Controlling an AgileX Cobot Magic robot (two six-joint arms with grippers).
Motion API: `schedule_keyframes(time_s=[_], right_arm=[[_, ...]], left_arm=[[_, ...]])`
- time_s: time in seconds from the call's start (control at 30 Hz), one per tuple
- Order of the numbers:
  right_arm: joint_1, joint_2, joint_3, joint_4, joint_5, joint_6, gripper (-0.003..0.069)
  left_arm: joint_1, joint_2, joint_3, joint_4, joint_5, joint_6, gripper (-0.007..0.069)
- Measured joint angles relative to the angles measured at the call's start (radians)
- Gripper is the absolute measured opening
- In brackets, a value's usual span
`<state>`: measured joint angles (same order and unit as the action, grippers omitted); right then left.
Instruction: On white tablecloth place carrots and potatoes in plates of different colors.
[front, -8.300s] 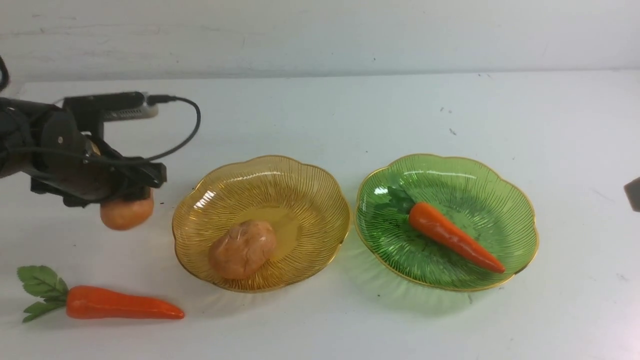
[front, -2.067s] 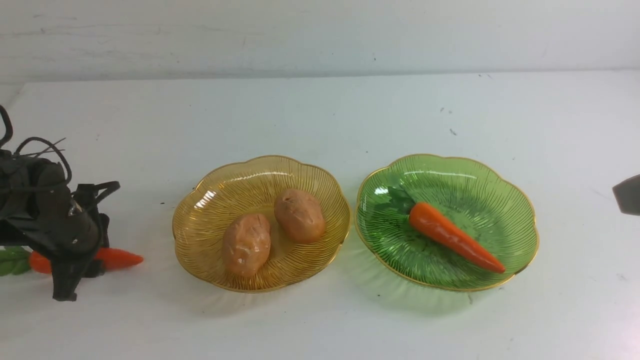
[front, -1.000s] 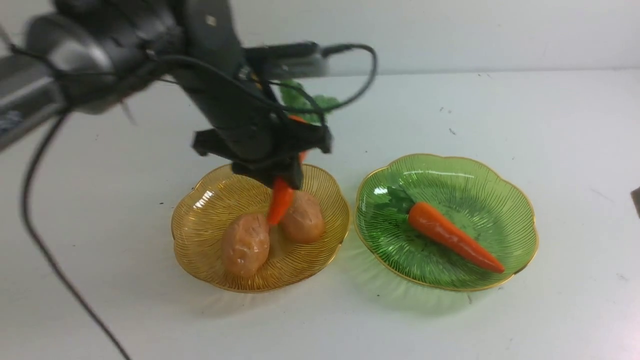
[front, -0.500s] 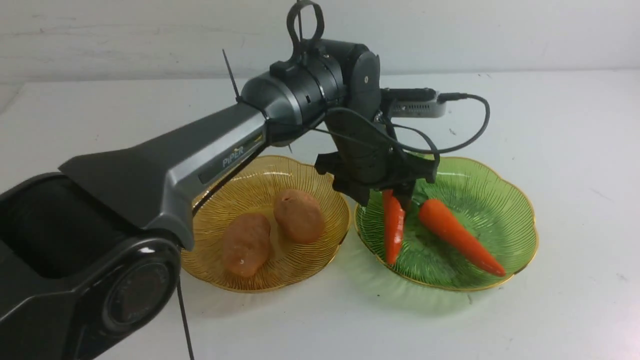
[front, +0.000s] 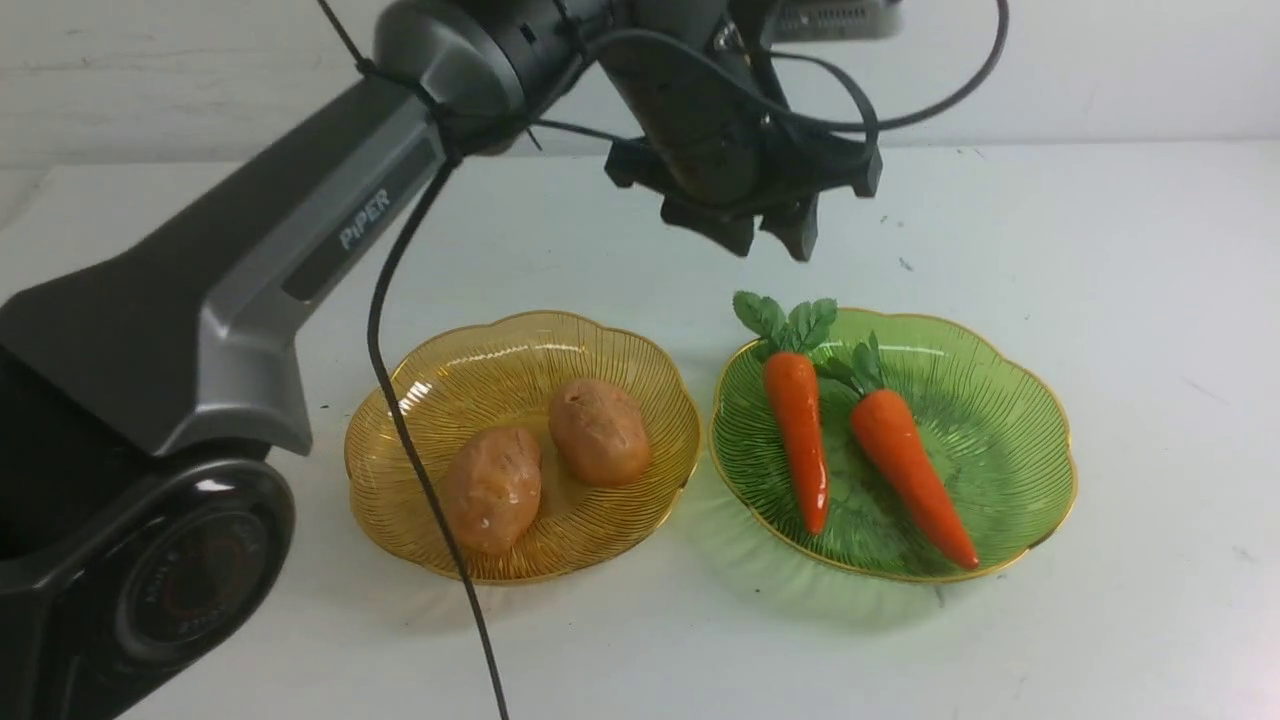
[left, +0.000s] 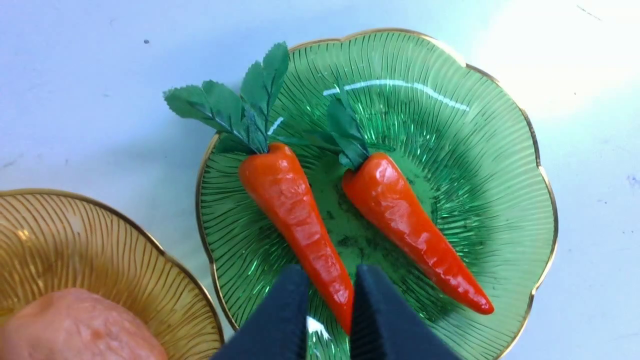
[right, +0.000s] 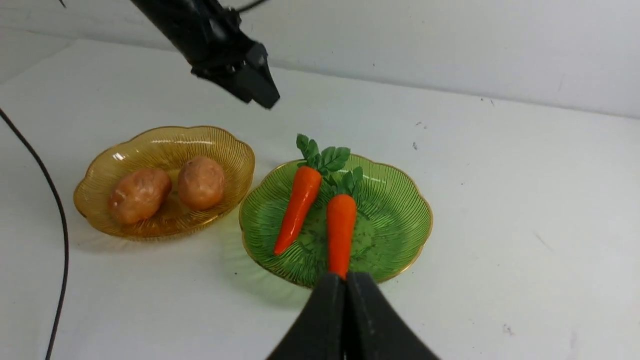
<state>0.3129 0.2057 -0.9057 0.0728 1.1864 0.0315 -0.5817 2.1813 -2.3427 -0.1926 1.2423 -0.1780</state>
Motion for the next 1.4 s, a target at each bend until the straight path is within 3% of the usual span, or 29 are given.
schedule_keyframes(time_s=[0.1, 0.23, 0.4, 0.9, 1.1, 1.23, 1.4], right_arm=[[0.0, -0.071, 0.205, 0.044, -0.254, -0.032, -0.0015], [0.0, -0.089, 0.367, 0.051, -0.502, -0.042, -0.0015], [0.0, -0.089, 0.464, 0.052, -0.655, -0.045, -0.0015], [0.0, -0.093, 0.566, 0.052, -0.637, -0.045, -0.0015], [0.0, -0.117, 0.649, 0.051, -0.649, -0.045, -0.0015], [-0.007, -0.166, 0.758, -0.013, -0.697, -0.045, -0.0015], [-0.102, -0.215, 0.898, -0.095, -0.714, -0.045, -0.0015]], left_arm=[[0.0, 0.0, 0.0, 0.0, 0.008, 0.016, 0.0016], [0.0, 0.0, 0.0, 0.0, 0.008, 0.028, -0.0001], [-0.001, 0.0, 0.0, -0.001, 0.008, 0.048, -0.0003], [-0.001, 0.0, 0.004, 0.0, 0.008, 0.129, -0.0003], [-0.001, -0.098, 0.153, 0.0, 0.008, 0.162, -0.0003], [-0.001, -0.173, 0.231, 0.002, 0.009, 0.163, -0.0003], [-0.001, -0.276, 0.289, 0.003, 0.009, 0.195, -0.0003]])
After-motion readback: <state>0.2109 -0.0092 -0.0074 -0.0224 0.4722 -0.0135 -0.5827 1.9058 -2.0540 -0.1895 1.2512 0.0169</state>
